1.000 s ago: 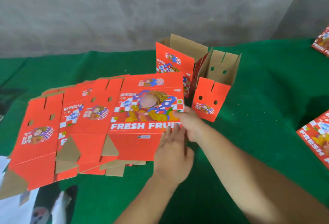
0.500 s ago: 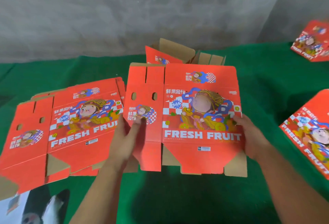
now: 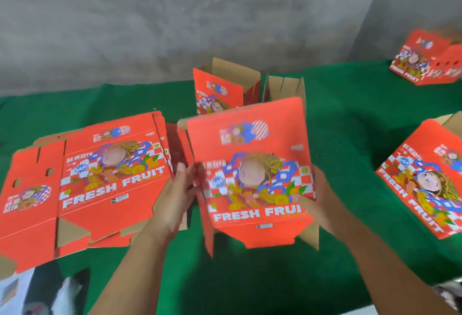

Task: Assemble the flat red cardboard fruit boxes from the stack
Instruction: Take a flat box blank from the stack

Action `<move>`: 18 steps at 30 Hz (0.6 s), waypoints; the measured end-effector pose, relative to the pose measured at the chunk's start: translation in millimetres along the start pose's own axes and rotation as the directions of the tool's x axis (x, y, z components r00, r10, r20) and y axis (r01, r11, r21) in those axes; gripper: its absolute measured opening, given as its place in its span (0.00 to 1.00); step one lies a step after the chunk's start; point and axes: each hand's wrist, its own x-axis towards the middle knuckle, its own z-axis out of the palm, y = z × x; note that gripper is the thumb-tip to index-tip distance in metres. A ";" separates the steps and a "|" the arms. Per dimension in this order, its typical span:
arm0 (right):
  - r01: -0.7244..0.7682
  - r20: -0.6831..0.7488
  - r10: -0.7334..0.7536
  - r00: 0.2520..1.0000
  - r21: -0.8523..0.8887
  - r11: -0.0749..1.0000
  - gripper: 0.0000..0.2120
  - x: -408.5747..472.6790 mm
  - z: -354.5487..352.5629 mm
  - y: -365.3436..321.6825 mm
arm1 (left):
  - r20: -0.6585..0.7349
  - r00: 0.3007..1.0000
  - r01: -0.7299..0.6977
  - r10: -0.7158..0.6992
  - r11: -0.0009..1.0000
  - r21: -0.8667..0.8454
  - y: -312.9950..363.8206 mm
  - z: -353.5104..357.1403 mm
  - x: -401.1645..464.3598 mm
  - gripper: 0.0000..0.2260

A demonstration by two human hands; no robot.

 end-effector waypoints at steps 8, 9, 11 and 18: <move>-0.063 -0.256 0.064 0.965 0.014 0.998 0.17 3.4 16.6 6.4 | -0.229 0.958 -0.108 0.174 0.956 0.274 -33.4 27.7 0.9 0.28; -0.079 -0.305 0.099 0.947 0.080 0.994 0.15 4.8 11.5 6.4 | -0.292 0.948 -0.055 0.124 0.971 0.233 -38.4 25.1 1.3 0.28; -0.148 -0.337 0.249 0.908 0.299 0.943 0.12 9.5 -0.7 5.5 | -0.318 0.948 0.082 -0.020 0.980 0.183 -50.2 16.6 -4.4 0.28; -0.431 -0.275 0.555 0.785 0.401 0.808 0.04 25.9 -50.5 -1.2 | -0.193 0.951 0.284 -0.240 0.927 0.244 -66.6 18.9 -12.0 0.37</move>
